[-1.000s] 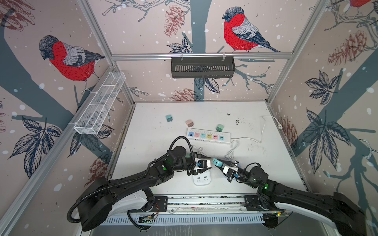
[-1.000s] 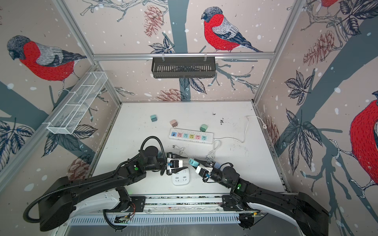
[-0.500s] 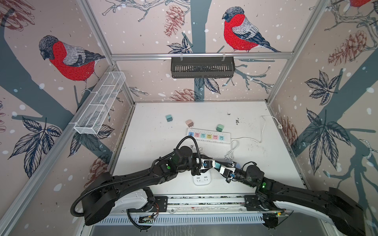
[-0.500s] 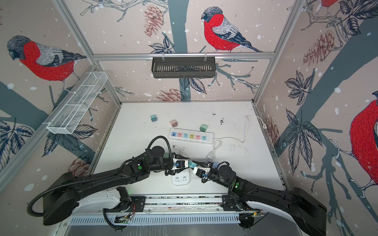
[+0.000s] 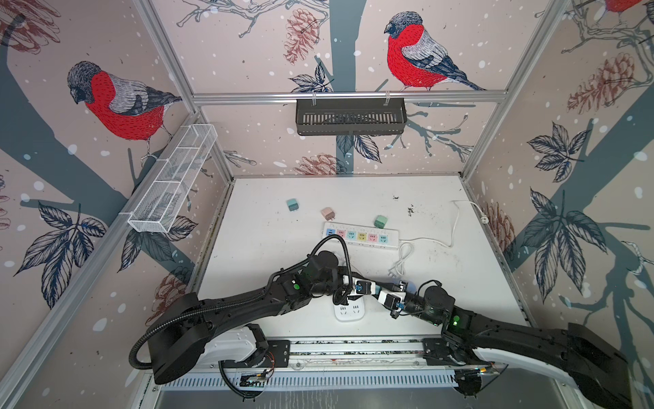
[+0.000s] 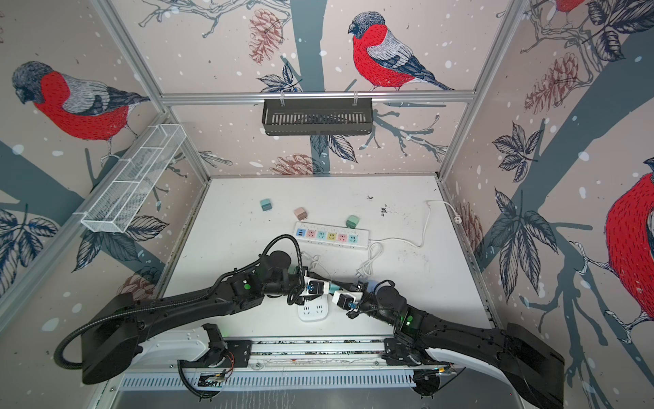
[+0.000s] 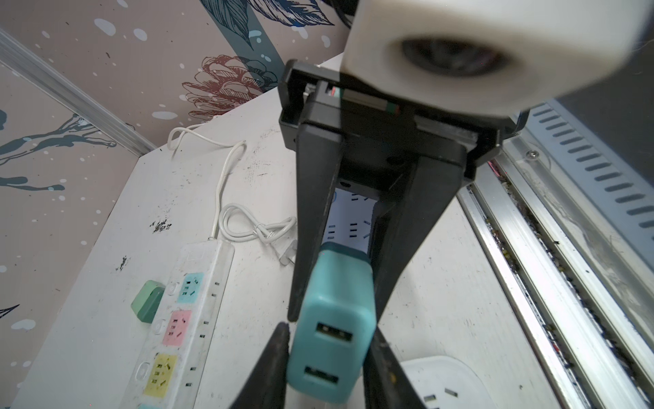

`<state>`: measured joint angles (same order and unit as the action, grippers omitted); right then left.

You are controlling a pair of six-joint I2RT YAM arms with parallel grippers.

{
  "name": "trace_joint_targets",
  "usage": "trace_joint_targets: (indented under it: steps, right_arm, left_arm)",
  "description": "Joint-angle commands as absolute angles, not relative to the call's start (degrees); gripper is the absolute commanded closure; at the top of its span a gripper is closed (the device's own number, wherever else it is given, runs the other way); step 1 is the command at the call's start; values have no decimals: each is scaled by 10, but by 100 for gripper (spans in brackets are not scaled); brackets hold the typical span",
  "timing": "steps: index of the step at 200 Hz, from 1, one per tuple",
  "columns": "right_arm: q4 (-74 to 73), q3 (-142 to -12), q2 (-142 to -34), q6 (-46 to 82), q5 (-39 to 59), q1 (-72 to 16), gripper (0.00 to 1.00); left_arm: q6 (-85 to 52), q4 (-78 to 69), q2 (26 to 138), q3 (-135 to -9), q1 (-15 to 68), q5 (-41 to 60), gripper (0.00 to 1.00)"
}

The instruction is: Insert the plug

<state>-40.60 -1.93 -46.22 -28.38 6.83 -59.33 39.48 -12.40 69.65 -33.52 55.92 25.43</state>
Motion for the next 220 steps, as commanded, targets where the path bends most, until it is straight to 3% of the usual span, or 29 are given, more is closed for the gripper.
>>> trace_joint_targets:
  steps: [1, 81, 143, 152, 187, 205, 208, 210, 212, 220]
  right_arm:
    - [-430, -25, -462, -285, 74, -596, 99]
    - [-428, -28, -464, -283, 73, -599, 99]
    - [-431, -24, -451, -280, 67, -599, 98]
    - [-429, -23, -446, -279, 67, -599, 96]
    - [-443, -12, -426, -264, 46, -599, 65]
    - [-443, -7, -414, -256, 26, -599, 45]
    - [-444, -7, -411, -254, 22, -599, 38]
    - [-443, -6, -411, -253, 19, -599, 16]
    - [-442, -6, -410, -253, 17, -599, 4]
    - [-441, -6, -404, -249, 7, -599, 0]
  left_arm:
    - [403, -114, 703, -347, 561, 295, 68]
    - [415, -89, 727, -361, 565, 329, 62]
    - [426, -47, 749, -393, 566, 332, 100]
    - [426, -39, 754, -399, 566, 331, 100]
    - [406, -54, 740, -396, 566, 294, 100]
    - [377, -77, 713, -382, 565, 247, 100]
    - [372, -83, 707, -379, 564, 241, 100]
    - [370, -87, 703, -376, 564, 235, 100]
    - [368, -91, 699, -374, 564, 232, 100]
    - [356, -107, 683, -364, 563, 205, 100]
